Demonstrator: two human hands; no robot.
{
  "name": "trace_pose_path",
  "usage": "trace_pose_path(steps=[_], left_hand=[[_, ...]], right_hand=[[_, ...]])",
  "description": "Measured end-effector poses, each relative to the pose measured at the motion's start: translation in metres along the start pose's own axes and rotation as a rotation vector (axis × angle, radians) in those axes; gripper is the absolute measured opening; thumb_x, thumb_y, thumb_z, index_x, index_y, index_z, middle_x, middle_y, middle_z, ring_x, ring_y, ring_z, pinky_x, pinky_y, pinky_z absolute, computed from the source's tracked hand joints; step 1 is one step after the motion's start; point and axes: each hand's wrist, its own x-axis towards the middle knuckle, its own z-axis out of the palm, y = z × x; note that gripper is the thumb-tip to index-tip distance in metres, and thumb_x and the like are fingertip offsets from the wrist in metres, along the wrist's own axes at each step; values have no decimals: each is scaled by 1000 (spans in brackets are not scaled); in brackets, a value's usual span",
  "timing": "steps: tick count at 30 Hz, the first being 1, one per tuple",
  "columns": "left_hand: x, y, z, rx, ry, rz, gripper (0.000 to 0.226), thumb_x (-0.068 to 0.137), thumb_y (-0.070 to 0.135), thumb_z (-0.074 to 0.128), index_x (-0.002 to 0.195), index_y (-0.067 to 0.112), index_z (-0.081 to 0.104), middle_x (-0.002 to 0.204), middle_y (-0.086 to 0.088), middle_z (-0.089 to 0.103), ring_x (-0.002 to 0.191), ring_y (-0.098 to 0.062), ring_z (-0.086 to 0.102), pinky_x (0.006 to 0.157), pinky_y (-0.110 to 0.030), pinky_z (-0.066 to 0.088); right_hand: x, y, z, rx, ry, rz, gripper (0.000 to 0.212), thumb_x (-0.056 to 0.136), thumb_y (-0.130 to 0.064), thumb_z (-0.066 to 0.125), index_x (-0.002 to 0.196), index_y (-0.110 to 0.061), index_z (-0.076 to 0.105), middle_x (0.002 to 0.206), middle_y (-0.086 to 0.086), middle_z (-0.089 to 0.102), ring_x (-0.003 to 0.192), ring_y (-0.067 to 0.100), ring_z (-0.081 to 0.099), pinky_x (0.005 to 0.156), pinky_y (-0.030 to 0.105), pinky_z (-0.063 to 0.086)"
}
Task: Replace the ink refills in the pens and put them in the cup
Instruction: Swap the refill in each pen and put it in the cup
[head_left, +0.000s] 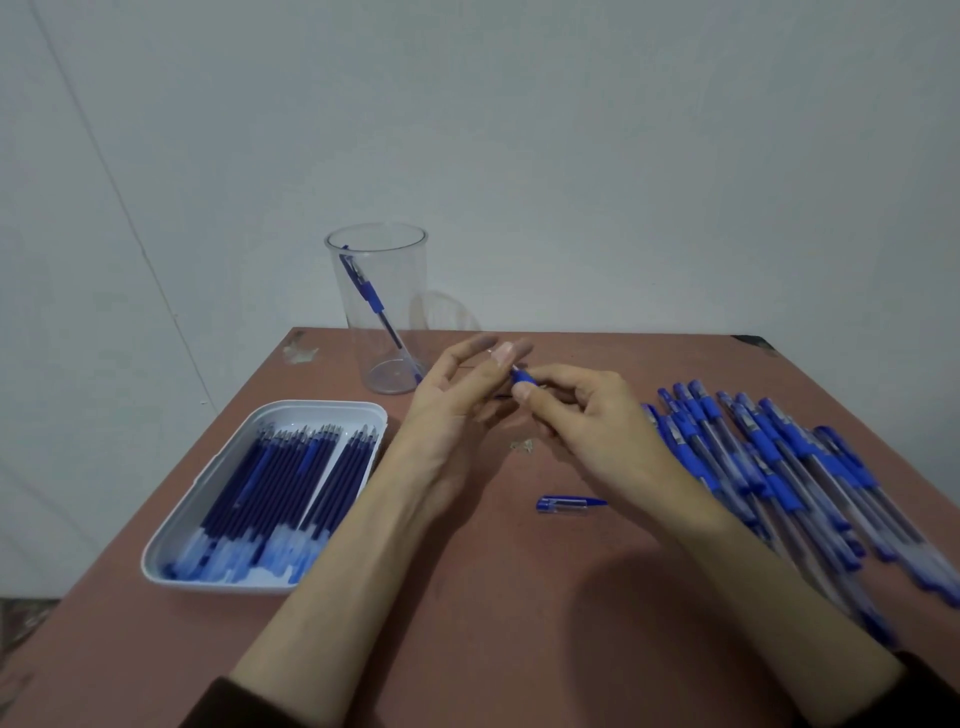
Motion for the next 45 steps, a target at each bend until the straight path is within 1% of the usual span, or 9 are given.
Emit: trace_pose_path(steps=[3, 6, 13, 16, 21, 25, 32, 35, 45], left_hand=[[-2, 4, 1, -13, -10, -20, 45, 74, 18, 64, 118, 15, 55, 108, -7, 71, 96, -16, 68, 90, -30, 52], [-1, 5, -3, 46, 38, -9, 28, 86, 8, 59, 113, 17, 58, 98, -2, 74, 96, -12, 68, 88, -26, 51], [-1, 3, -2, 46, 39, 42, 32, 85, -3, 60, 112, 15, 61, 98, -4, 74, 86, -15, 71, 81, -24, 56], [-2, 5, -1, 104, 117, 74, 27, 84, 1, 63, 108, 14, 64, 87, 1, 74, 74, -7, 69, 67, -16, 53], [3, 6, -11, 238, 259, 84, 14, 85, 15, 67, 96, 23, 70, 89, 9, 66, 83, -5, 60, 73, -17, 47], [3, -1, -11, 536, 148, 61, 16, 82, 2, 69, 93, 12, 72, 78, 1, 67, 66, 0, 61, 59, -10, 47], [-6, -13, -5, 1145, -236, 187, 25, 75, -3, 70, 91, 17, 71, 75, 10, 71, 68, 4, 64, 69, -8, 46], [-7, -14, -5, 1181, -314, 137, 30, 76, -2, 70, 99, 17, 72, 80, 3, 72, 70, -3, 65, 73, -13, 50], [-4, -13, -9, 1095, -312, 41, 31, 75, 3, 75, 100, 21, 71, 85, 10, 73, 74, 0, 61, 79, -17, 51]], right_hand=[[4, 6, -4, -21, 101, 42, 16, 94, -22, 58, 101, -19, 72, 47, -18, 53, 43, 1, 44, 51, 12, 32], [7, 9, -11, -19, 161, 64, 13, 93, -23, 59, 94, -23, 72, 47, -13, 51, 44, 1, 43, 53, 18, 33], [4, 8, -8, -78, 48, 12, 11, 90, -25, 63, 91, -28, 74, 57, -12, 60, 55, 7, 53, 57, 24, 43], [2, 7, -9, -150, 38, -22, 10, 88, -24, 64, 88, -30, 73, 60, -1, 60, 57, 10, 53, 58, 32, 46], [2, 9, -15, -384, 88, -40, 10, 87, -28, 65, 80, -35, 67, 71, 10, 65, 65, 22, 55, 57, 29, 41], [9, 14, -25, -399, 219, -16, 7, 86, -26, 65, 82, -32, 68, 72, 14, 66, 69, 27, 61, 63, 34, 48], [11, 16, -30, -415, 266, 8, 5, 87, -28, 64, 87, -29, 69, 71, 12, 66, 71, 30, 63, 66, 40, 52], [11, 17, -30, -427, 267, 17, 5, 87, -28, 64, 88, -28, 69, 71, 10, 67, 71, 28, 64, 67, 40, 52], [10, 15, -29, -443, 255, 21, 7, 87, -28, 64, 90, -26, 70, 68, 9, 66, 69, 27, 63, 65, 37, 51]])
